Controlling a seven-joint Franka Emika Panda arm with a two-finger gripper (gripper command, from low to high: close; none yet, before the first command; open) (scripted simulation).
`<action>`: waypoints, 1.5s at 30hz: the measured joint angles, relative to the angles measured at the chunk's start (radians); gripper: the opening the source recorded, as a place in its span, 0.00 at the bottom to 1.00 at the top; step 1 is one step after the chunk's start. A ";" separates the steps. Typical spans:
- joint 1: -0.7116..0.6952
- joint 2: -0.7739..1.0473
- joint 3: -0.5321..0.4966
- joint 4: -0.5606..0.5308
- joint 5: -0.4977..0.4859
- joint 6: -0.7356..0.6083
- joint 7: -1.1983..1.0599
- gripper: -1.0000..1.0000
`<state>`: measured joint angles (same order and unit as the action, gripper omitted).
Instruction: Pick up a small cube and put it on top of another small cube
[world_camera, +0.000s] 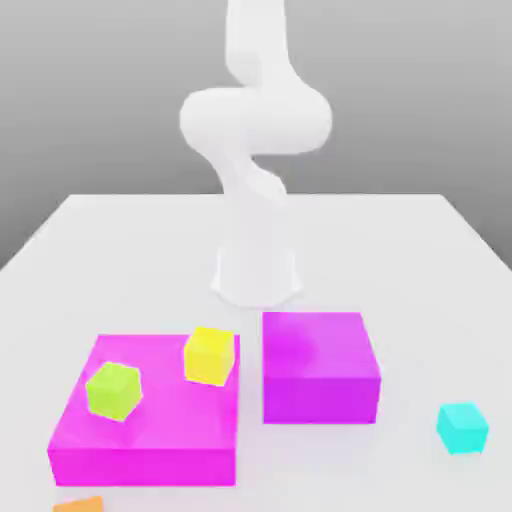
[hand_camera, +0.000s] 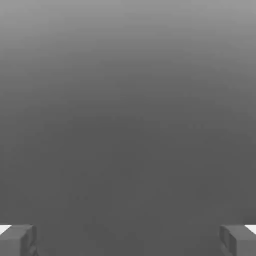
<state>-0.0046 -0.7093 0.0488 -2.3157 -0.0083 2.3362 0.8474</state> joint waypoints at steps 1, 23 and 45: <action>-0.002 0.039 0.021 -0.007 -0.004 0.016 0.021 0.50; 0.116 0.842 0.341 -0.144 -0.240 0.330 0.554 0.50; 0.188 0.967 0.314 -0.182 -0.252 0.389 0.615 0.00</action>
<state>0.1832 0.2574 0.3624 -2.4981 -0.2607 2.7256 1.4623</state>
